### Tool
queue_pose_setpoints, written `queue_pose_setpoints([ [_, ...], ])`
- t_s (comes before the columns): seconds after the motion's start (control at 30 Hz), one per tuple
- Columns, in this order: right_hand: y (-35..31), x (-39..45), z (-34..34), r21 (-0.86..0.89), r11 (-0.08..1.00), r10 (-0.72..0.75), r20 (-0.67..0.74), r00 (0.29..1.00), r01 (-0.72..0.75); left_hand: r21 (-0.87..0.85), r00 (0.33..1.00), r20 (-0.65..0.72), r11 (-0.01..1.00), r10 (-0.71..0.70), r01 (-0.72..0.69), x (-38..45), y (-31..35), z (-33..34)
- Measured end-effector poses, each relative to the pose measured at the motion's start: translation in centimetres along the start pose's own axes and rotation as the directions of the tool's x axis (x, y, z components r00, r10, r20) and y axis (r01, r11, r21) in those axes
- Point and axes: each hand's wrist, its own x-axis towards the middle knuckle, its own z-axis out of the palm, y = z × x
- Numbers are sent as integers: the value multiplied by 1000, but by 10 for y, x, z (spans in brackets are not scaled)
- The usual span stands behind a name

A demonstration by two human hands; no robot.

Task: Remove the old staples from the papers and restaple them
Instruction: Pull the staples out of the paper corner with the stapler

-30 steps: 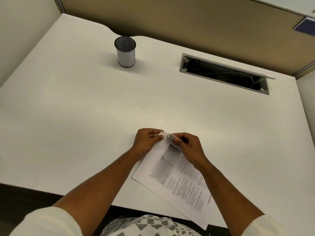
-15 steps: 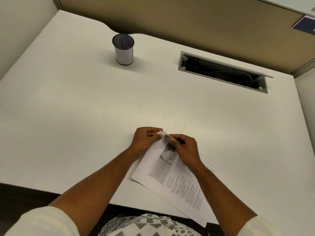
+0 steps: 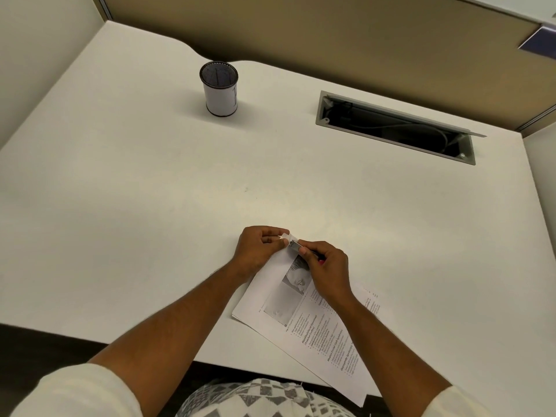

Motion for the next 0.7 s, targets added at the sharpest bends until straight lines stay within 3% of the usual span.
queue_pose_setpoints([
  [0.13,-1,-4,6,-27,1000,-8,-33,999,7,25,1000,-4,999,22,-22,-1,0,1],
  [0.7,-12,6,-6,61,988,134,98,986,-141,-9,1000,-23,1000,14,-14,0,-2,-1],
])
